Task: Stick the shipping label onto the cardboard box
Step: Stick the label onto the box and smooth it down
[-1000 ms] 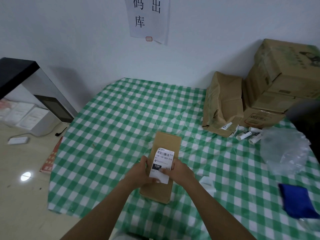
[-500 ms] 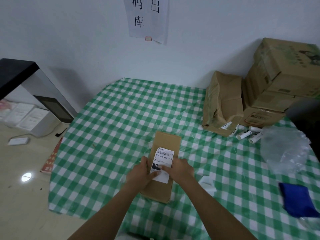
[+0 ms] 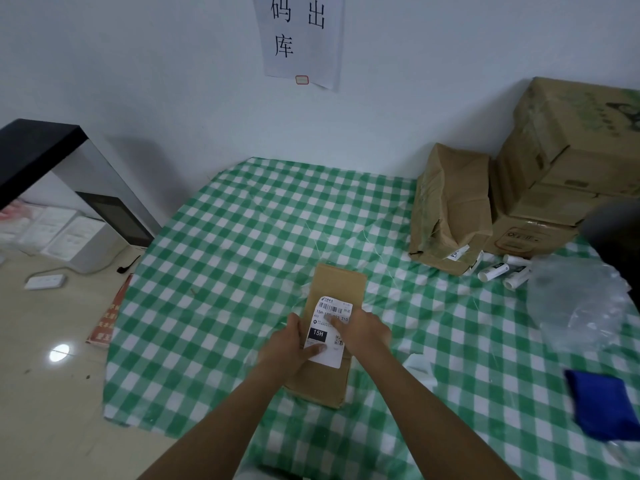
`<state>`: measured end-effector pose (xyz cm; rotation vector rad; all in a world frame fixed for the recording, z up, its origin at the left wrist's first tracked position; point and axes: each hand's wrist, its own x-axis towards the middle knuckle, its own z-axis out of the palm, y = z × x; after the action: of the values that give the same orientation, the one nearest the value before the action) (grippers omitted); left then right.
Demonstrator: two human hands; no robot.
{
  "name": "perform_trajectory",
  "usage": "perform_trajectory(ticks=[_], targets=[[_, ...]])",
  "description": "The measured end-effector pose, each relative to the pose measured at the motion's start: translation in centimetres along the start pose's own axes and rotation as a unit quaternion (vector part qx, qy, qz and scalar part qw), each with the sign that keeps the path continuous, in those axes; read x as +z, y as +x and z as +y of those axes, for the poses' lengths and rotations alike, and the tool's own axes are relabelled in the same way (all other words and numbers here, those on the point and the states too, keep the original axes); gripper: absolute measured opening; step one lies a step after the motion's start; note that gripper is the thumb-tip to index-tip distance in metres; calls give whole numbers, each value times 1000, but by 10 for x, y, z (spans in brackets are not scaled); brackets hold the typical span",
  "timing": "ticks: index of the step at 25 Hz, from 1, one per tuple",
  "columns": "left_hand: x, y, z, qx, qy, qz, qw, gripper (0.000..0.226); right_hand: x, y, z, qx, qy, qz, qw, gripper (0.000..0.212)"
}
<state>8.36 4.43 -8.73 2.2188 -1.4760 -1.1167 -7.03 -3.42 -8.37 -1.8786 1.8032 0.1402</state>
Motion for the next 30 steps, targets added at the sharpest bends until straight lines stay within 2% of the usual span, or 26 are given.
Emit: perform_trajectory(ticks=[3,14,30], targets=[[0,-1,0,-5,0,1,1000,54,-6,3,-1,10,-10,1,1000,58],[0,-1,1,-4,4,-1,1000,53,-9,15,-9,42,-19,-20,999,57],[-1,-1,-2,-4,1,-4,1000,55,-4,26,-7,72,-5,-22,997,68]])
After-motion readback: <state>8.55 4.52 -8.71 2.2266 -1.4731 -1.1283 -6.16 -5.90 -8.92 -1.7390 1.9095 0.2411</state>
